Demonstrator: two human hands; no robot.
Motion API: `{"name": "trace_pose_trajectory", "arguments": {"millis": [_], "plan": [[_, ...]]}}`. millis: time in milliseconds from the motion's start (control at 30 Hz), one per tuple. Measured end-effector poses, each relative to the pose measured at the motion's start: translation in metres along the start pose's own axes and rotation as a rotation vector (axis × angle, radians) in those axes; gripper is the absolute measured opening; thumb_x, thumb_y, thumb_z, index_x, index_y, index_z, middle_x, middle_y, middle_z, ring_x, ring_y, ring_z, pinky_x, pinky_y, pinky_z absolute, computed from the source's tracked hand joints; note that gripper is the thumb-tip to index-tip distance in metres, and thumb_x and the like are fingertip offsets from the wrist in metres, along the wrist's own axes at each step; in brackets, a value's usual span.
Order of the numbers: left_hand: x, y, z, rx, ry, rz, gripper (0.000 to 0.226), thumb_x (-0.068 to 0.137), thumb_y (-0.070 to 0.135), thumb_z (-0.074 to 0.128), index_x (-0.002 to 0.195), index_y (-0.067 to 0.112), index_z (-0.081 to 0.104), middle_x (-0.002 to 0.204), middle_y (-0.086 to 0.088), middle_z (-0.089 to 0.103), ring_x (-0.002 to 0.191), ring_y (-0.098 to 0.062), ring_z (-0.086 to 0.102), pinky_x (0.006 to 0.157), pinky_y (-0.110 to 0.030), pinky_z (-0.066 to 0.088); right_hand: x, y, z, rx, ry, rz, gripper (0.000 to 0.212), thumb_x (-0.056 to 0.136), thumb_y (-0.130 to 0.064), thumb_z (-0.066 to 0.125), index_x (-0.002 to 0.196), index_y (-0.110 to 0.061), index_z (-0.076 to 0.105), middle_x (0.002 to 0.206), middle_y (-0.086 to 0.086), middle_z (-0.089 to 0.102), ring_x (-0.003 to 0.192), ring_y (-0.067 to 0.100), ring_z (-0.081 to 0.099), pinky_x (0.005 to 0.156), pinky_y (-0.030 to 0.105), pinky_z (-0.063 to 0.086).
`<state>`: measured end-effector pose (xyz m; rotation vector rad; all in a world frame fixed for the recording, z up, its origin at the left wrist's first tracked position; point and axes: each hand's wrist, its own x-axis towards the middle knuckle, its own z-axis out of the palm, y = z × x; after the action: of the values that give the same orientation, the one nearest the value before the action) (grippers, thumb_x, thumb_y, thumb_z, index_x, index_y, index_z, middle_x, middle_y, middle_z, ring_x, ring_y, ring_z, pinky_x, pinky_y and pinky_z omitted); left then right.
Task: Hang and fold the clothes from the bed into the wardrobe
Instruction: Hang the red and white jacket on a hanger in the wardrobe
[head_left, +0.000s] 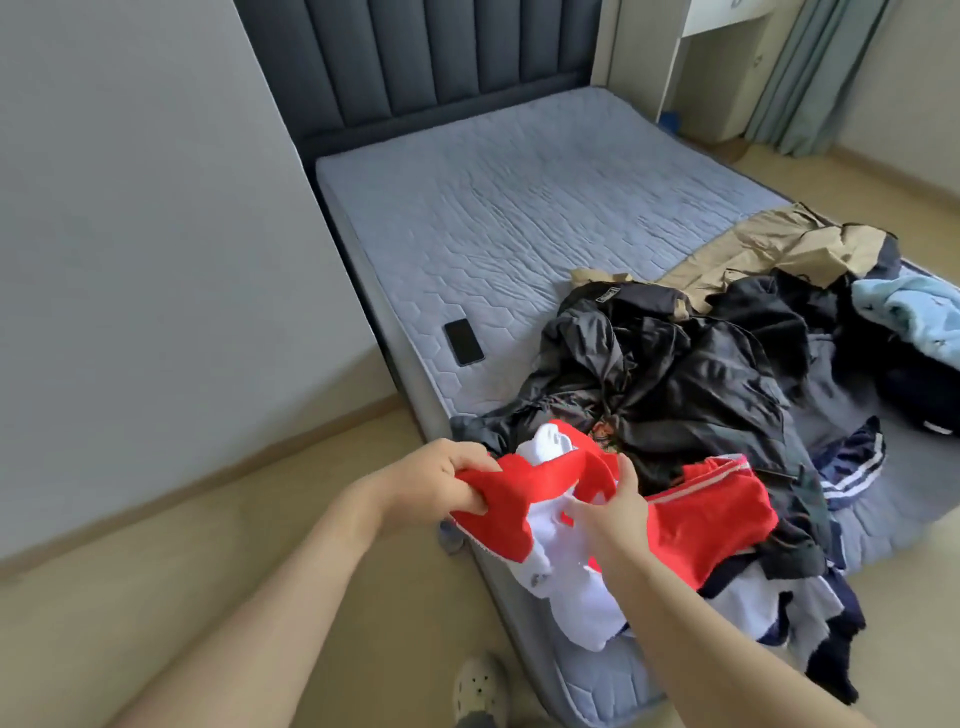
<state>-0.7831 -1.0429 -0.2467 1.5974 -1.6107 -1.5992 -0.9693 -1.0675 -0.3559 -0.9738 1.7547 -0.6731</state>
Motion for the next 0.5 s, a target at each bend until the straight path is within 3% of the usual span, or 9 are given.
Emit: {"name": "trace_pose_trajectory", "arguments": {"millis": [100, 167, 200, 267, 367, 467, 500], "plan": [[-0.017, 0.011, 0.008, -0.111, 0.131, 0.038, 0.028, 0.073, -0.018, 0.053, 0.068, 0.009, 0.057, 0.084, -0.012, 0.052, 0.090, -0.020, 0.051, 0.082, -0.031, 0.040, -0.001, -0.002, -0.003, -0.095, -0.093, -0.025, 0.065, 0.070, -0.003, 0.067, 0.131, -0.020, 0.049, 0.114, 0.011, 0.060, 0.104, 0.029, 0.058, 0.091, 0.039, 0.048], [-0.026, 0.015, 0.016, -0.209, 0.205, 0.058, 0.027, 0.069, -0.015, 0.053, 0.066, 0.011, 0.055, 0.071, -0.005, 0.054, 0.074, -0.013, 0.051, 0.070, -0.025, 0.040, -0.006, -0.003, -0.004, -0.129, -0.124, -0.040, 0.024, 0.073, -0.007, 0.066, 0.097, -0.012, 0.063, 0.079, 0.005, 0.064, 0.079, 0.025, 0.059, 0.077, 0.038, 0.049], [-0.033, 0.015, 0.019, -0.263, 0.259, 0.056, 0.023, 0.066, -0.011, 0.052, 0.065, 0.011, 0.055, 0.063, 0.001, 0.054, 0.065, -0.009, 0.050, 0.063, -0.021, 0.039, -0.012, -0.004, -0.004, -0.138, -0.143, -0.065, 0.004, 0.077, -0.010, 0.064, 0.078, -0.011, 0.060, 0.064, 0.001, 0.058, 0.068, 0.022, 0.055, 0.068, 0.036, 0.047], [-0.047, 0.009, 0.021, -0.371, 0.404, 0.023, 0.016, 0.055, -0.001, 0.048, 0.062, 0.012, 0.054, 0.055, 0.004, 0.052, 0.057, -0.008, 0.046, 0.056, -0.021, 0.035, -0.021, -0.006, 0.004, -0.112, -0.152, -0.138, 0.026, 0.083, -0.009, 0.057, 0.059, -0.015, 0.047, 0.057, -0.002, 0.049, 0.061, 0.019, 0.047, 0.056, 0.031, 0.038], [-0.073, -0.014, 0.019, -0.475, 0.658, -0.064, 0.023, 0.065, -0.010, 0.044, 0.062, 0.012, 0.052, 0.053, 0.003, 0.050, 0.059, -0.013, 0.041, 0.053, -0.023, 0.030, -0.034, -0.017, 0.025, -0.016, -0.293, -0.155, 0.025, 0.082, -0.005, 0.053, 0.063, -0.013, 0.039, 0.068, 0.010, 0.051, 0.066, 0.022, 0.048, 0.061, 0.030, 0.037], [-0.111, -0.041, 0.017, -0.607, 0.826, -0.081, 0.039, 0.072, -0.021, 0.032, 0.063, 0.011, 0.051, 0.053, 0.003, 0.052, 0.059, -0.014, 0.043, 0.052, -0.023, 0.031, -0.053, -0.026, 0.059, -0.203, -0.524, -0.246, 0.014, 0.080, -0.001, 0.049, 0.075, -0.012, 0.043, 0.068, 0.006, 0.047, 0.062, 0.019, 0.046, 0.055, 0.029, 0.039], [-0.126, -0.049, 0.016, -0.655, 0.874, -0.067, 0.040, 0.072, -0.021, 0.031, 0.064, 0.011, 0.052, 0.053, 0.003, 0.054, 0.058, -0.014, 0.046, 0.052, -0.022, 0.033, -0.063, -0.028, 0.073, -0.269, -0.567, -0.283, 0.013, 0.079, -0.001, 0.051, 0.087, -0.011, 0.047, 0.071, 0.003, 0.049, 0.069, 0.021, 0.050, 0.061, 0.033, 0.045]]}}
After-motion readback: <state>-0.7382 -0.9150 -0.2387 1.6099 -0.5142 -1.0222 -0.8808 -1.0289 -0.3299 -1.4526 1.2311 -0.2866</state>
